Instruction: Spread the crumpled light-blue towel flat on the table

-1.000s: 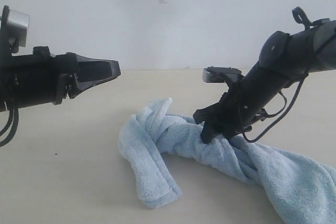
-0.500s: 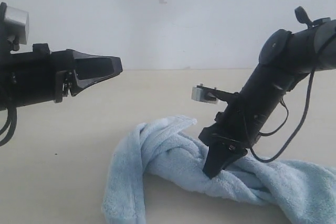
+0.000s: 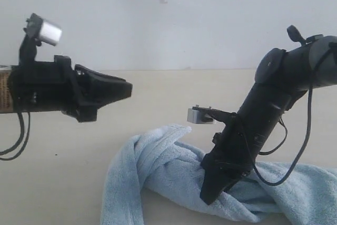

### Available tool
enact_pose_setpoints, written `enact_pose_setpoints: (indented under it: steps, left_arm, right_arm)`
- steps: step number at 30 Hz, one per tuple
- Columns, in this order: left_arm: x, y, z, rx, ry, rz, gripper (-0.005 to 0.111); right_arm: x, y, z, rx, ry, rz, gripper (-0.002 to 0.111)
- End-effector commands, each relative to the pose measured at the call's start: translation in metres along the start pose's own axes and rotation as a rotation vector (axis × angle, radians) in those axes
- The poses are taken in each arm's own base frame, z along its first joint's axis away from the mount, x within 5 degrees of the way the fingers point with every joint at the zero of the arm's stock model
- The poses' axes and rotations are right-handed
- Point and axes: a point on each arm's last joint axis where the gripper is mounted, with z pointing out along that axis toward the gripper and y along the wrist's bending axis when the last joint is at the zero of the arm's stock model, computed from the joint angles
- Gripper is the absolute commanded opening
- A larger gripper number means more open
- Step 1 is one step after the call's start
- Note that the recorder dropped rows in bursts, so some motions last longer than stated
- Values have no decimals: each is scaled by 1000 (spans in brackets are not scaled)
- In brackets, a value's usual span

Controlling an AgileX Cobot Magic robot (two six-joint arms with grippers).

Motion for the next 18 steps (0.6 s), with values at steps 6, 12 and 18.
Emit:
enact_pose_setpoints:
  steps: [6,12,18]
  left_arm:
    - [15,-7,41,19,153,138,52]
    - [-7,5,64,-112,169,218,59]
    - [-13,30,108,-180,226,305,59]
  right_arm:
    - [-4,16,-22,29,-64,-54,42]
    - [-17,31,-59,132,-180,-2,42]
    - [-12,19,-69,328,-161,110,42]
